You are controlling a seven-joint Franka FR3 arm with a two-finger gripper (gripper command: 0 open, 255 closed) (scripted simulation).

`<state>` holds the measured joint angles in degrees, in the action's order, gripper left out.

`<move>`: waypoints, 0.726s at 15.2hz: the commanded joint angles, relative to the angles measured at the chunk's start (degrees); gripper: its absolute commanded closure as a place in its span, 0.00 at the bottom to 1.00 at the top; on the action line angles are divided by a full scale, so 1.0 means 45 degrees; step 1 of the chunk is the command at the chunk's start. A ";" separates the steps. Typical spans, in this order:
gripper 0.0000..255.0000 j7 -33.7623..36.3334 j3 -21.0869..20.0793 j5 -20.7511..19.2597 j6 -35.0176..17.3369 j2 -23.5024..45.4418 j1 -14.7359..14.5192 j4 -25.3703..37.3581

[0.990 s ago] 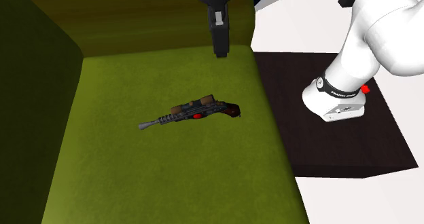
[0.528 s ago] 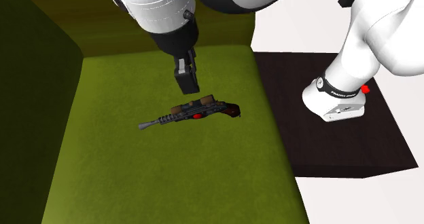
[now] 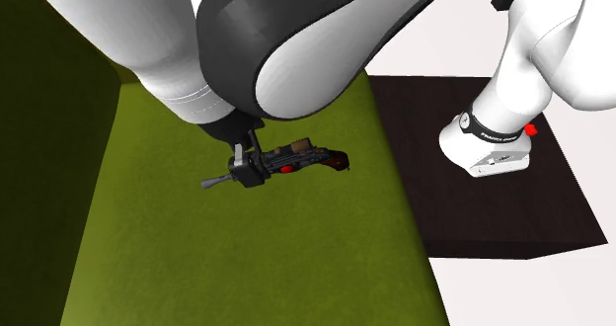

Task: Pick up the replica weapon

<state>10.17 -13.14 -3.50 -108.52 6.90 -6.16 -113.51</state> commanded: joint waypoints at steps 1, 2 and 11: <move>0.00 0.0018 0.0010 -0.0045 -0.0316 0.0178 0.0000 -0.0145; 0.00 0.0036 0.0013 -0.0066 -0.0473 0.0250 -0.0003 -0.0233; 1.00 0.0090 0.0023 -0.0135 -0.0873 0.0494 -0.0014 -0.0396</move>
<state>10.58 -13.07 -4.08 -112.44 9.10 -6.25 -115.29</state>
